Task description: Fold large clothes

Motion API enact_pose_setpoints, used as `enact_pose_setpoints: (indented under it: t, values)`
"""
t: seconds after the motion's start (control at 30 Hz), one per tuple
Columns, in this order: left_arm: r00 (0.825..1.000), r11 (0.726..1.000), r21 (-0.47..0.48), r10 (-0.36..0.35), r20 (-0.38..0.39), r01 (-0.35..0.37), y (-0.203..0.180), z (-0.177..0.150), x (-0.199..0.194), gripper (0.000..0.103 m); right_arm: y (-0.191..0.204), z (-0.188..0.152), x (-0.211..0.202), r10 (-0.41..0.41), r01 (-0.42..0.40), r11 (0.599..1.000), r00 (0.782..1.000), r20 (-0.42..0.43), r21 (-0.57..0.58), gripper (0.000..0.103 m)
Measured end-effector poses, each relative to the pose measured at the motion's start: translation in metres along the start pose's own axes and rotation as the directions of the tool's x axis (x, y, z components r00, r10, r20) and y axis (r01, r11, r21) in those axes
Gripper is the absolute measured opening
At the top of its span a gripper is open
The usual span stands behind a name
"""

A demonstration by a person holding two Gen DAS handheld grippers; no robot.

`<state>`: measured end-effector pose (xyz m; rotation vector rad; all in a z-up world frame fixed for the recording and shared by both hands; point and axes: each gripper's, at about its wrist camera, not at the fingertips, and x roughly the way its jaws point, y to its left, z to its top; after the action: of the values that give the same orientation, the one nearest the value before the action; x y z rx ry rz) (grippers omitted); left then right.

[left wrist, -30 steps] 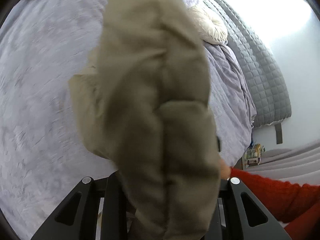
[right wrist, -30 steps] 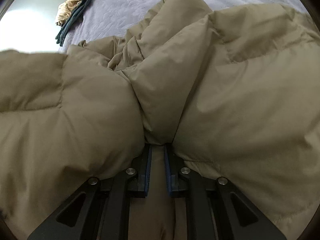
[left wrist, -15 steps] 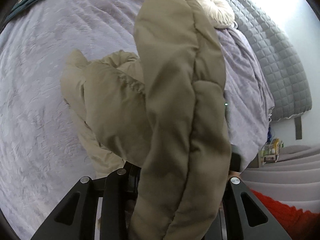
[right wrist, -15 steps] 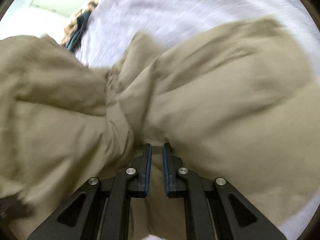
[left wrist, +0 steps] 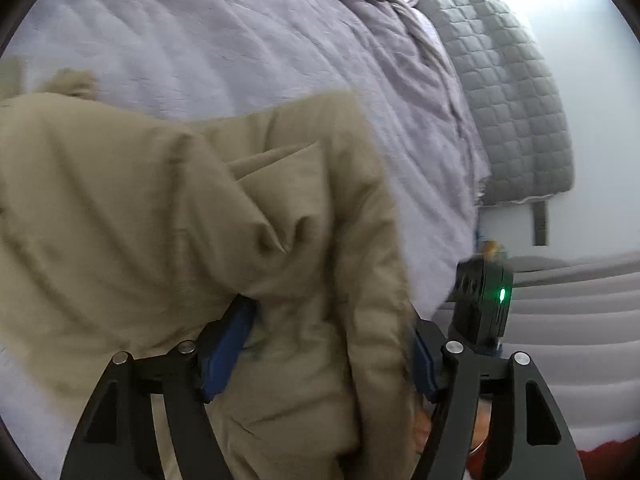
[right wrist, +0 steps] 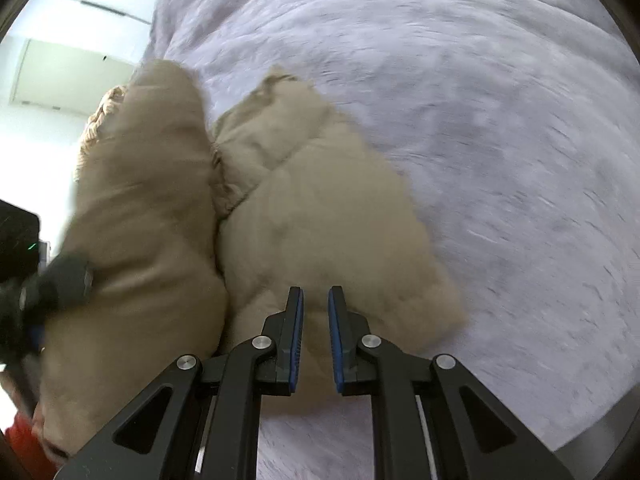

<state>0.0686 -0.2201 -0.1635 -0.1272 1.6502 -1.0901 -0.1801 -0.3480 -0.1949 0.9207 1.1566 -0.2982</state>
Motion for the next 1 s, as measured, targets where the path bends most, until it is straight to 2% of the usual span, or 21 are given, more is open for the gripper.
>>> enact_pose_setpoints:
  t: [0.07, 0.1, 0.17, 0.2, 0.23, 0.37, 0.5, 0.57, 0.63, 0.7, 0.73, 0.77, 0.83, 0.9, 0.93, 1.0]
  values:
    - [0.999, 0.999, 0.003, -0.039, -0.016, 0.039, -0.003, 0.008, 0.016, 0.071, -0.007, -0.006, -0.011, 0.015, -0.015, 1.0, 1.0, 0.007, 0.009, 0.017]
    - [0.999, 0.999, 0.01, -0.037, -0.02, 0.038, -0.007, 0.012, 0.023, 0.071, -0.007, -0.008, -0.016, 0.027, -0.027, 1.0, 1.0, 0.013, 0.009, 0.022]
    - [0.999, 1.0, 0.026, -0.016, -0.043, 0.017, -0.007, 0.024, 0.044, 0.071, -0.013, -0.013, -0.034, 0.051, -0.051, 0.999, 0.998, 0.032, 0.002, 0.071]
    - [0.999, 1.0, 0.027, 0.005, -0.049, -0.004, -0.006, 0.028, 0.053, 0.071, -0.009, -0.017, -0.043, 0.064, -0.064, 0.998, 0.997, 0.053, -0.006, 0.077]
    - [0.998, 1.0, 0.025, 0.014, -0.054, -0.012, -0.005, 0.033, 0.059, 0.071, -0.005, -0.02, -0.051, 0.084, -0.083, 0.996, 0.994, 0.071, -0.017, 0.078]
    - [0.997, 0.999, 0.036, 0.027, -0.068, -0.024, -0.008, 0.036, 0.073, 0.071, 0.004, -0.035, -0.069, 0.196, -0.193, 0.98, 0.978, 0.067, -0.042, 0.078]
    - [0.996, 0.999, 0.041, 0.029, -0.082, -0.026, -0.006, 0.038, 0.075, 0.071, 0.018, -0.048, -0.062, 0.292, -0.292, 0.955, 0.956, -0.006, -0.059, 0.078]
    - [0.996, 0.998, 0.048, 0.045, -0.08, -0.041, -0.007, 0.037, 0.073, 0.071, 0.03, -0.049, -0.054, 0.308, -0.309, 0.948, 0.951, -0.022, -0.081, 0.078]
    - [0.996, 0.997, 0.057, 0.061, -0.065, -0.057, -0.015, 0.036, 0.07, 0.071, 0.038, -0.05, -0.045, 0.291, -0.292, 0.952, 0.956, -0.029, -0.088, 0.077]
    - [0.998, 0.996, 0.079, 0.053, -0.036, -0.05, -0.024, 0.034, 0.059, 0.071, 0.042, -0.044, -0.033, 0.254, -0.256, 0.964, 0.967, -0.029, -0.078, 0.055]
    - [0.998, 0.993, 0.107, 0.057, -0.004, -0.056, -0.032, 0.032, 0.047, 0.071, 0.042, -0.039, -0.026, 0.225, -0.226, 0.972, 0.974, -0.03, -0.07, 0.026]
    - [0.997, 0.988, 0.132, 0.074, 0.032, -0.078, -0.037, 0.029, 0.035, 0.071, 0.041, -0.036, -0.021, 0.176, -0.178, 0.982, 0.984, -0.028, -0.068, 0.02]
    - [0.984, 0.974, 0.171, 0.127, 0.124, -0.147, -0.045, 0.024, 0.009, 0.071, 0.039, -0.033, -0.018, 0.088, -0.088, 0.992, 0.996, -0.006, -0.092, 0.018]
    - [0.948, 0.955, 0.17, 0.196, 0.249, -0.242, -0.043, 0.017, -0.026, 0.071, 0.033, -0.031, -0.015, 0.039, -0.039, 0.994, 0.999, -0.002, -0.098, 0.018]
    - [0.935, 0.951, 0.161, 0.21, 0.287, -0.263, -0.039, 0.015, -0.039, 0.071, 0.029, -0.03, -0.015, 0.031, -0.031, 0.995, 1.0, -0.005, -0.095, 0.018]
    - [0.887, 0.938, 0.095, 0.278, 0.368, -0.333, -0.021, 0.011, -0.067, 0.071, 0.022, -0.03, -0.012, 0.007, -0.008, 0.996, 1.0, -0.012, -0.088, 0.018]
